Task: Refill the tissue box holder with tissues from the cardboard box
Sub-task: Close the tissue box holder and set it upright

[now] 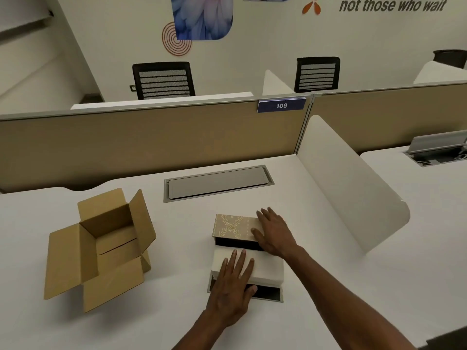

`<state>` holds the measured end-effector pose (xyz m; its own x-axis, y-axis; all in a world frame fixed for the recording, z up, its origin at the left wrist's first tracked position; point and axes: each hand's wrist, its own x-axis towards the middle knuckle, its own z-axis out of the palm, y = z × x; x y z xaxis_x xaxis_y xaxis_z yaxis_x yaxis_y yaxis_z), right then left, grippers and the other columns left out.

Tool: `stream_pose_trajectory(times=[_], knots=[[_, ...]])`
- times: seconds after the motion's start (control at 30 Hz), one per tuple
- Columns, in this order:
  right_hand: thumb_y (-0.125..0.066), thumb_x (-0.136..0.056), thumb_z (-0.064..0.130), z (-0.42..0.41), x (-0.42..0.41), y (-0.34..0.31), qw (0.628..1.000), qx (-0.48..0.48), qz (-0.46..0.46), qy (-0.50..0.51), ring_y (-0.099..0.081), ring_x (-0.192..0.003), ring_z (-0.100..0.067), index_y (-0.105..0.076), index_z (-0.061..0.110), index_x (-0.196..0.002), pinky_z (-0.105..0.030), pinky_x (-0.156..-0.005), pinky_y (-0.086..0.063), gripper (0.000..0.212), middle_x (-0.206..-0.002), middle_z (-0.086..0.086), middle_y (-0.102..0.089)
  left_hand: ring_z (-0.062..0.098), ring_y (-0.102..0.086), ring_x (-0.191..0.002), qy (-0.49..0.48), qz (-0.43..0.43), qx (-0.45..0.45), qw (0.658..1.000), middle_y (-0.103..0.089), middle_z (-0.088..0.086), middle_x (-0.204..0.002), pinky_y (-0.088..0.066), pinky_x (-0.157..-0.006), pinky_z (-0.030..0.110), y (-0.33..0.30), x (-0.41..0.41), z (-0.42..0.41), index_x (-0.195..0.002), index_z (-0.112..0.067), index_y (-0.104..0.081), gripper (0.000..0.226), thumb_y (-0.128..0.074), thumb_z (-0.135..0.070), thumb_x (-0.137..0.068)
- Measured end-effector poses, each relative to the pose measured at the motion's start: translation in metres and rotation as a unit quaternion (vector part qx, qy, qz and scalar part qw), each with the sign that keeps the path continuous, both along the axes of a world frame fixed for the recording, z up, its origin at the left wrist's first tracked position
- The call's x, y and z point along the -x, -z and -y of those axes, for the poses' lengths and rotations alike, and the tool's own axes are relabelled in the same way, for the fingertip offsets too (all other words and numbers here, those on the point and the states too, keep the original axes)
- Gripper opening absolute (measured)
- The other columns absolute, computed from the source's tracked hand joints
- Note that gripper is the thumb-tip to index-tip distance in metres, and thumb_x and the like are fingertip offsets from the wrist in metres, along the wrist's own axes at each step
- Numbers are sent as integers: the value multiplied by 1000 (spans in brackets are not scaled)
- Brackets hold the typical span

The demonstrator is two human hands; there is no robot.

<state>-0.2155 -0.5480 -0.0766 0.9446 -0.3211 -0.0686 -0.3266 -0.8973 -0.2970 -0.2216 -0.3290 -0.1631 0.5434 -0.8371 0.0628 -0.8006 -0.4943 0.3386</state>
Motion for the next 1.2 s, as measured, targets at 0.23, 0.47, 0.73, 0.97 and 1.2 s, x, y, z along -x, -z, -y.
stream_pose_trajectory(times=[0.23,0.47,0.73,0.97,1.2], knots=[[-48,-96,56,-7,-25,-7,997,-9,-69,-16,-54,-121,-34,-47,8,-142,-41,-102,-45,66,-135,-17,-57,32,-18,-153,-3,11,-105,994,-17,4,-167,2,-118,48,2,-6,3,-159,-29,-21,73,-33,-66,-97],[-68,-81,61,-9,-29,-16,995,-60,-85,2,-58,-113,-28,-49,16,-135,-39,-93,-51,73,-128,-10,-56,32,-22,-151,-6,6,-124,992,-22,5,-166,5,-117,47,2,-5,4,-158,-30,-21,83,-41,-71,-90],[-75,-77,58,-21,-19,-16,993,-70,-98,-4,-64,-99,-26,-43,21,-120,-38,-86,-56,65,-120,-8,-65,30,-1,-155,6,-9,-95,995,-6,0,-169,13,-119,47,-1,-3,1,-160,-36,-5,81,-35,-71,-92],[-78,-71,62,-28,-13,-12,991,-46,-116,-42,-57,-114,-26,-47,21,-136,-38,-96,-48,83,-130,-6,-58,31,-21,-152,-2,-16,-88,996,-27,0,-164,1,-123,48,-2,-2,1,-157,-34,-23,77,-39,-68,-91],[-73,-69,74,-28,-27,-14,981,-69,-177,-47,-59,-103,-23,-59,17,-118,-35,-87,-48,76,-116,-7,-65,28,-18,-151,-10,-45,-97,994,-24,-3,-164,-10,-125,49,-8,-2,-1,-155,-38,-22,74,-37,-71,-90]])
